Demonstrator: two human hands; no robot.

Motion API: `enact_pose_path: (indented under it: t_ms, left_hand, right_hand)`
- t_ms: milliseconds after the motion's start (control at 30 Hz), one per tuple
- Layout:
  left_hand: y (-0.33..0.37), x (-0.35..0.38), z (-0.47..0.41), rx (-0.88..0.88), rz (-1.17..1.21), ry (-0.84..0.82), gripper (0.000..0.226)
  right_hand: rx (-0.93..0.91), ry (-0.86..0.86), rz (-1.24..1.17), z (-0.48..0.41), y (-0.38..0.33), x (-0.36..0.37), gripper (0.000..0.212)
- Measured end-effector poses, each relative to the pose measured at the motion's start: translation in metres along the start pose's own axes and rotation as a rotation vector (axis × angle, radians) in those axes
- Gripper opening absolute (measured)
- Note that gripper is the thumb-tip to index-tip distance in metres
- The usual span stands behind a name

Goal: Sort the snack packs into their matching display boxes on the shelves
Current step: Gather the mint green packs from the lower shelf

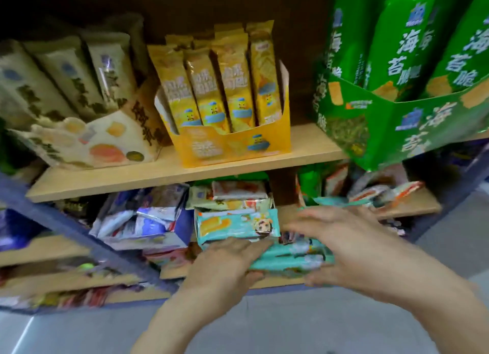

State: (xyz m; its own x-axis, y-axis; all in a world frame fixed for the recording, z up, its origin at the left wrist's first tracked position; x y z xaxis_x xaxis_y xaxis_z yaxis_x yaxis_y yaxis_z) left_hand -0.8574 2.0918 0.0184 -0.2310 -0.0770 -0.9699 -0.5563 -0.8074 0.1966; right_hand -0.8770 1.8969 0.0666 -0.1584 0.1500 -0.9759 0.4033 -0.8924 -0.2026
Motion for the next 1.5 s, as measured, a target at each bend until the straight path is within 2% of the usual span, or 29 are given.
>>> enact_pose_path:
  t_ms: [67,133,200,267,333,400,500,633,700,833,900,1000,1067,1133,1167,1233,1300,1333,1400,1500]
  left_hand:
    - [-0.025,0.007,0.007,0.018,0.048,-0.010,0.058]
    - [-0.047,0.007,0.009,0.031,0.090,-0.021,0.059]
    - [-0.071,0.004,0.002,0.016,0.142,-0.030,0.059]
    - [-0.096,0.002,-0.011,-0.038,0.198,-0.044,0.060]
    - [-0.118,0.001,-0.026,-0.106,0.261,-0.054,0.061]
    - [-0.134,0.005,-0.043,-0.148,0.318,-0.067,0.063]
    - [-0.149,0.020,-0.064,-0.157,0.301,-0.104,0.072]
    - [-0.157,0.037,-0.074,-0.158,0.111,-0.216,0.096]
    - [-0.158,0.039,-0.076,-0.165,0.034,-0.258,0.099]
    - [-0.157,0.037,-0.079,-0.170,0.002,-0.223,0.098]
    - [-0.157,0.039,-0.076,-0.197,0.083,-0.217,0.094]
    - [-0.154,0.041,-0.070,-0.236,0.156,-0.197,0.083]
    - [-0.148,0.039,-0.067,-0.218,0.112,-0.132,0.077]
    - [-0.147,0.039,-0.062,-0.180,0.108,-0.083,0.075]
    - [-0.149,0.041,-0.059,-0.171,0.176,-0.096,0.076]
    - [-0.157,0.041,-0.053,-0.184,0.458,-0.142,0.073]
    - [-0.165,0.037,-0.052,-0.218,0.700,-0.110,0.064]
    - [-0.169,0.037,-0.053,-0.247,0.729,-0.075,0.059]
    - [-0.176,0.040,-0.060,-0.307,0.647,-0.052,0.048]
    - [-0.181,0.047,-0.071,-0.337,0.395,-0.135,0.037]
  right_hand:
    - [0.030,-0.106,0.062,-0.020,-0.022,0.031,0.071]
    - [0.106,-0.104,-0.008,-0.036,-0.031,0.051,0.058]
    - [0.192,-0.082,-0.242,-0.049,-0.029,0.067,0.051]
    - [0.291,-0.044,-0.506,-0.062,-0.022,0.080,0.054]
    - [0.379,0.005,-0.620,-0.076,-0.016,0.086,0.055]
    - [0.417,0.042,-0.635,-0.093,-0.011,0.089,0.055]
    - [0.456,0.029,-0.610,-0.114,-0.001,0.098,0.054]
    - [0.441,0.026,-0.532,-0.132,0.014,0.111,0.052]
    - [0.390,0.004,-0.460,-0.138,0.017,0.110,0.051]
    - [0.317,-0.126,-0.447,-0.148,0.018,0.104,0.046]
    - [0.312,-0.216,-0.449,-0.151,0.017,0.102,0.050]
    - [0.278,-0.326,-0.350,-0.155,0.014,0.103,0.068]
    - [0.251,-0.334,-0.267,-0.155,0.012,0.102,0.074]
    - [0.228,-0.305,-0.207,-0.155,0.009,0.102,0.071]
    - [0.207,-0.288,-0.168,-0.153,0.007,0.102,0.066]
    - [0.153,-0.247,-0.094,-0.150,0.004,0.102,0.056]
    - [0.141,-0.209,-0.071,-0.145,0.003,0.100,0.049]
    - [0.142,-0.188,-0.060,-0.143,0.002,0.098,0.048]
    - [0.139,-0.147,-0.023,-0.137,0.003,0.094,0.050]
    - [0.131,-0.120,0.006,-0.123,0.005,0.089,0.052]
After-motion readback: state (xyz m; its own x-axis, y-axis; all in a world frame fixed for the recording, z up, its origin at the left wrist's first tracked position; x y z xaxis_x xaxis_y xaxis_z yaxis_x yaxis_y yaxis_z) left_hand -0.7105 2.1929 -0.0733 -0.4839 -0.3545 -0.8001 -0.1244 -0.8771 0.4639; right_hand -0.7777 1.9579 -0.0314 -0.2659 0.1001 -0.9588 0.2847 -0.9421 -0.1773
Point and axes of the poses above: each hand's wrist, its own z-axis away from the middle knuckle, its own x-axis out of the palm, y = z × x, the point moved 4 cm from there along -z, towards the middle knuckle
